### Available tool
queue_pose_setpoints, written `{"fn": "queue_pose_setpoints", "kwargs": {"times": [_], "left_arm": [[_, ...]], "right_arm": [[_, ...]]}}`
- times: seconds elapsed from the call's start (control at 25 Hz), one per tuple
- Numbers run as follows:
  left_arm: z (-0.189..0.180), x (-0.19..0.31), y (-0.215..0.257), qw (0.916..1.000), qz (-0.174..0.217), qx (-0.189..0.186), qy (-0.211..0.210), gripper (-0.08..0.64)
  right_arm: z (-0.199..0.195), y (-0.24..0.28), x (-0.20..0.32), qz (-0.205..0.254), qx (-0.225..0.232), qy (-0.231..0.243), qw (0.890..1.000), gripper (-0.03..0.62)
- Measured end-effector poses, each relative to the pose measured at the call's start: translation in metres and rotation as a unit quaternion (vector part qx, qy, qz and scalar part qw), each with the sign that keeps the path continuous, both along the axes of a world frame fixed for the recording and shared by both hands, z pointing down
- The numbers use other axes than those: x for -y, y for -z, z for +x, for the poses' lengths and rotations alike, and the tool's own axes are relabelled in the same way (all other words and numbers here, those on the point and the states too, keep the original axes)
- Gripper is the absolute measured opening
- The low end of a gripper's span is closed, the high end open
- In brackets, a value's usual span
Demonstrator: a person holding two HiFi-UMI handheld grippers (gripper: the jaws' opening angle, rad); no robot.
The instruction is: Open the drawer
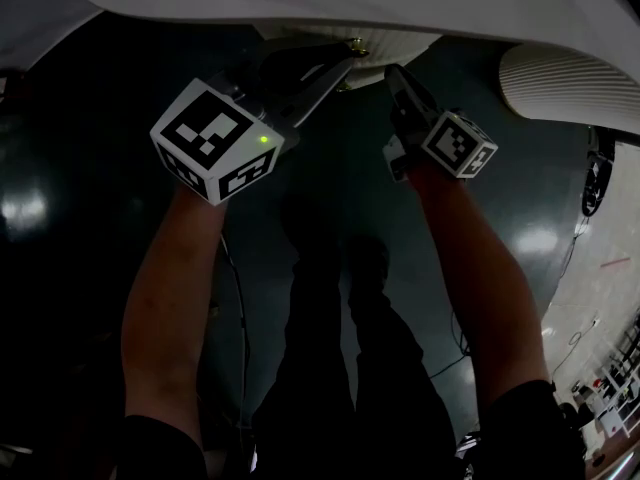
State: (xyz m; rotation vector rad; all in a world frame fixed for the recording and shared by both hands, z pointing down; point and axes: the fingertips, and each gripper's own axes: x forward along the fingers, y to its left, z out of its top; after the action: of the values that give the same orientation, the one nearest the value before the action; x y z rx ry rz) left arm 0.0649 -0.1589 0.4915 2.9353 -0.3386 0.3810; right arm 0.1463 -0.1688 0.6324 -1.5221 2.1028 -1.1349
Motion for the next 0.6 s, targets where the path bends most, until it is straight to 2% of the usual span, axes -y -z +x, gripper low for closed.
{"fn": "queue_pose_setpoints", "kwargs": {"times": [0.16, 0.6], "left_arm": [[0.001, 0.012, 0.005, 1.0, 0.006, 0.004, 0.005, 0.029], [-0.005, 0.014, 0.01, 0.9997, 0.011, 0.0, 0.022, 0.026]], "right_arm": [[0.001, 0.003, 0.012, 0.008, 0.031, -0.022, 0.999, 0.021], [-0.005, 0.008, 0.021, 0.021, 0.027, -0.001, 0.999, 0.021]]}}
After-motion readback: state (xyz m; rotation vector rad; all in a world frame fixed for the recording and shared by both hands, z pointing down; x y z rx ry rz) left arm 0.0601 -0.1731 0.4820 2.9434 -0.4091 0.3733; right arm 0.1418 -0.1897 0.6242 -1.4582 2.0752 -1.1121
